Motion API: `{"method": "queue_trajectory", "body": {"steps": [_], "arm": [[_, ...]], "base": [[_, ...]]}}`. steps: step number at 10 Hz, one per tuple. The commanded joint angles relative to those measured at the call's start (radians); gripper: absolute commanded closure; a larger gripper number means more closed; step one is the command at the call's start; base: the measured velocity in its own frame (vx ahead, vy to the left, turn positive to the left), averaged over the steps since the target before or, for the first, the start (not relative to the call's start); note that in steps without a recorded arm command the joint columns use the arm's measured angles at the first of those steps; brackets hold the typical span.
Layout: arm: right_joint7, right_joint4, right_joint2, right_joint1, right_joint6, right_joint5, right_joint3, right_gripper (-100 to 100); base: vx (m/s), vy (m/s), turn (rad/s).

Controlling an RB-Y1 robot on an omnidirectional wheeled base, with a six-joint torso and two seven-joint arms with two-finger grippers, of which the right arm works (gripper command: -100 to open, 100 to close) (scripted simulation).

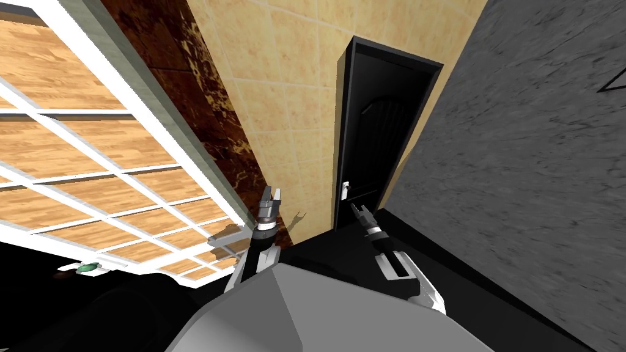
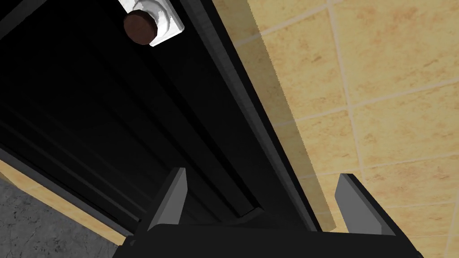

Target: Pull the door open

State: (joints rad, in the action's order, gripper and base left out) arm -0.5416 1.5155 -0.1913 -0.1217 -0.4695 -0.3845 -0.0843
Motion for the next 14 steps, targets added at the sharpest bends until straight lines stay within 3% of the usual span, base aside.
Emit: {"method": "queue_trajectory", "body": {"steps": [1,12,13,14], "arm": [[-0.031,-0.024,-0.010,0.014,0.006,-0.025,-0.005,-100],[-0.229,-0.246,-0.053,0.132,0.011,-0.184,-0.027,-100],[-0.241,-0.260,-0.056,0.139,0.012,-0.194,-0.028,-100],[-0.228,-0.243,-0.056,0.132,0.017,-0.188,-0.029,-100]], "base": [[0.111,-0.131,0.101],[0.122,-0.134,0.087],[0.151,-0.110,0.060],[0.070,-0.051,0.017]]}}
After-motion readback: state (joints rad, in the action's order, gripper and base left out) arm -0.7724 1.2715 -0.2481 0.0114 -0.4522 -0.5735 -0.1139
